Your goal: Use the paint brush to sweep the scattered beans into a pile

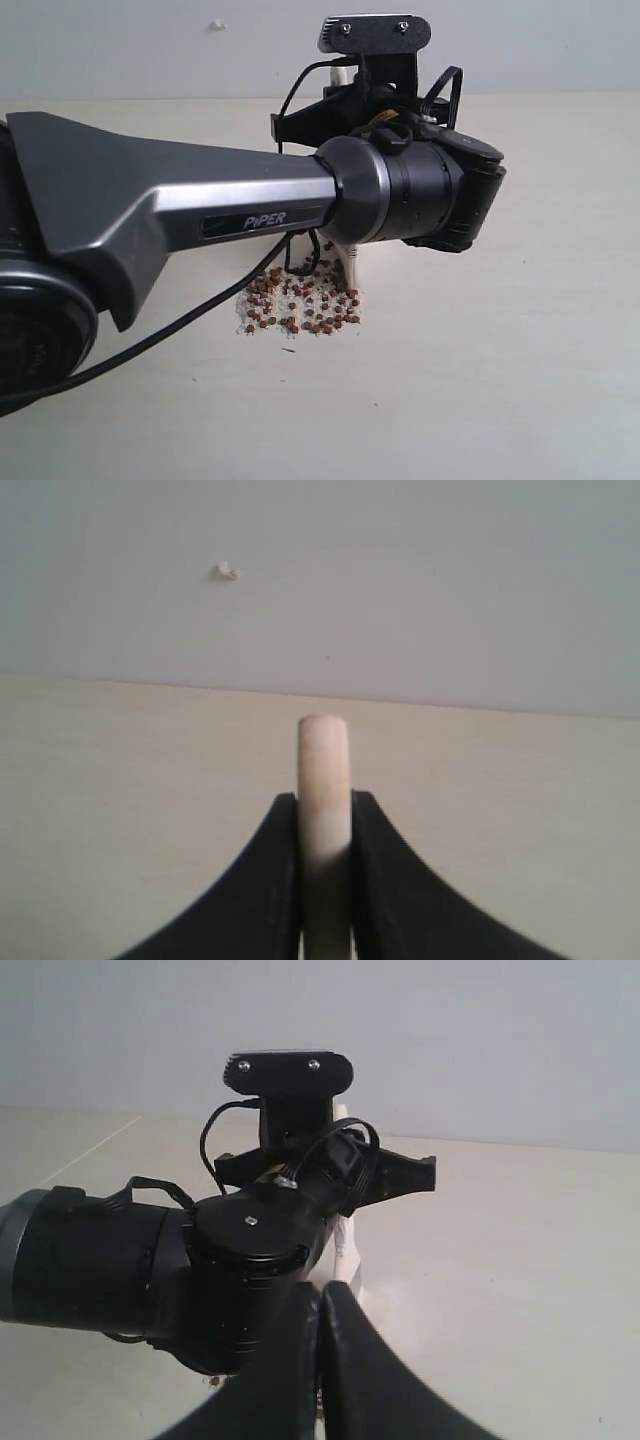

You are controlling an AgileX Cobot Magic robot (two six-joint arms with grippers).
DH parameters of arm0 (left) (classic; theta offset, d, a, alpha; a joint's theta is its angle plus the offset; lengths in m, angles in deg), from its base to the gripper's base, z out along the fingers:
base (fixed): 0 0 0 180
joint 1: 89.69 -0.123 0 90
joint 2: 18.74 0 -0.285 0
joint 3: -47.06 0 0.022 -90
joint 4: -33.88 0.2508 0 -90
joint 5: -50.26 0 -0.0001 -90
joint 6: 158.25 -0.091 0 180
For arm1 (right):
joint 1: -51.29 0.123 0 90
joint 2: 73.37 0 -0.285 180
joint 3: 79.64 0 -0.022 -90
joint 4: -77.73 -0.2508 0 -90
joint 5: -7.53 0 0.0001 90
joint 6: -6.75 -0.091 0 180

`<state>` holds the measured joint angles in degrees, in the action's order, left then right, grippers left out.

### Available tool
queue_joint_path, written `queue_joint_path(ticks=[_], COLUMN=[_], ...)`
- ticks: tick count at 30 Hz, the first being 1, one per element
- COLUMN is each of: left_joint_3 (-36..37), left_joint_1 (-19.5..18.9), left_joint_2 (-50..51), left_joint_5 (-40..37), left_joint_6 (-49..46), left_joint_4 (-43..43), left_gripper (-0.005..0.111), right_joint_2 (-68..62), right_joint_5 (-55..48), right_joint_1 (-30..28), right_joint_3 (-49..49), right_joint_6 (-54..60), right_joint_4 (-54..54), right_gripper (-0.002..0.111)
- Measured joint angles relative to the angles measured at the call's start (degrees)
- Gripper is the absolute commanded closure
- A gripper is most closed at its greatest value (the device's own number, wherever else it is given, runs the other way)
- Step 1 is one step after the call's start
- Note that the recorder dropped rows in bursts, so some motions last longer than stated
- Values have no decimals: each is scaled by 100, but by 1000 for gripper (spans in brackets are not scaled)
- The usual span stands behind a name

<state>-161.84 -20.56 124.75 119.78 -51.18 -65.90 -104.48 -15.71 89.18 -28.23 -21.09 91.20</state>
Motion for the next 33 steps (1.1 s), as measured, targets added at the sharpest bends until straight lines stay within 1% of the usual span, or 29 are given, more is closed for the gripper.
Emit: queue_joint_path(ticks=[8,15,20,24,26,28,30,32,33], left_joint_3=[0,0,0,0,42,178,496,964,1333], left_joint_1=[73,149,336,642,765,820,820,775,726], left_joint_2=[-104,-479,-695,-735,-744,-800,-969,-1259,-1548], left_joint_5=[0,-7,-7,-7,-13,-23,-23,-27,-27], left_joint_6=[-28,27,-39,-562,-672,-725,-740,-654,-458], left_joint_4=[-20,-20,-20,180,233,171,109,93,93], left_gripper=[107,107,107,107,107,107,107,107,107], right_joint_2=[0,0,0,0,0,0,0,0,0], right_joint_5=[0,0,0,0,0,0,0,0,0], right_joint_1=[0,0,0,0,0,0,0,0,0], right_joint_3=[0,0,0,0,0,0,0,0,0], right_joint_6=[0,0,0,0,0,0,0,0,0], right_joint_4=[0,0,0,0,0,0,0,0,0], right_gripper=[108,108,108,108,108,108,108,108,108])
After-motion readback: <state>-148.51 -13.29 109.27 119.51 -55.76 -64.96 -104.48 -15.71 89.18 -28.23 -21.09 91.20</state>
